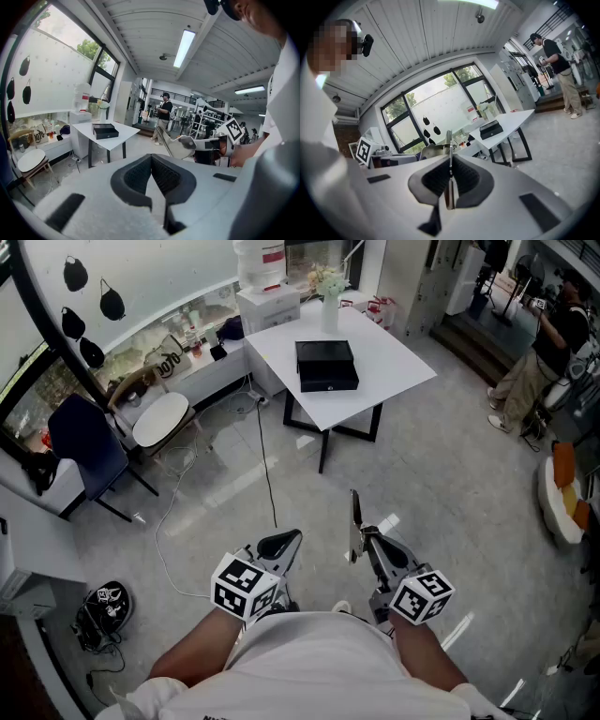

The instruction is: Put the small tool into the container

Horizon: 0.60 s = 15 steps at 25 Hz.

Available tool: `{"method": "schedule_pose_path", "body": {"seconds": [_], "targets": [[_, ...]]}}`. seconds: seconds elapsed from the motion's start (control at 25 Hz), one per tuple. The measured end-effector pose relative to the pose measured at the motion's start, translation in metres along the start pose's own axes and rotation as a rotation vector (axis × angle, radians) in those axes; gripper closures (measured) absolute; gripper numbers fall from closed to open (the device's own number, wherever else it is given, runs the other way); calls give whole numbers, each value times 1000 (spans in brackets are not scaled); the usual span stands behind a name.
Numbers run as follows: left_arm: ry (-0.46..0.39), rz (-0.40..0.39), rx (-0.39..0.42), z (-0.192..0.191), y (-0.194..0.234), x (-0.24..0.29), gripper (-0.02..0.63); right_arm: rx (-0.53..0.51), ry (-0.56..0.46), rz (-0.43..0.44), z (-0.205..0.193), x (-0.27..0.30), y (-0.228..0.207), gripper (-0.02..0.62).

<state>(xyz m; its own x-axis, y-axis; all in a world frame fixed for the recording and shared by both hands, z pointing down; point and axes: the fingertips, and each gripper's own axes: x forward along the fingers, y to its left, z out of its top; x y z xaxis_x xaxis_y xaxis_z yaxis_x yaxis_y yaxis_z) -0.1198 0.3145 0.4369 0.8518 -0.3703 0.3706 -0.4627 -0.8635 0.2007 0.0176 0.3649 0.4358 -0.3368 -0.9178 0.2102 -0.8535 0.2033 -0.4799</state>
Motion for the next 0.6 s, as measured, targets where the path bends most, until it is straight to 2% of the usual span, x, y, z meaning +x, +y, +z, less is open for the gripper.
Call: {"method": "schedule_pose_path", "body": {"seconds": [0.6], "targets": [[-8, 2, -5, -2, 11, -7, 597, 14, -13, -1, -7, 6, 9, 586]]}}
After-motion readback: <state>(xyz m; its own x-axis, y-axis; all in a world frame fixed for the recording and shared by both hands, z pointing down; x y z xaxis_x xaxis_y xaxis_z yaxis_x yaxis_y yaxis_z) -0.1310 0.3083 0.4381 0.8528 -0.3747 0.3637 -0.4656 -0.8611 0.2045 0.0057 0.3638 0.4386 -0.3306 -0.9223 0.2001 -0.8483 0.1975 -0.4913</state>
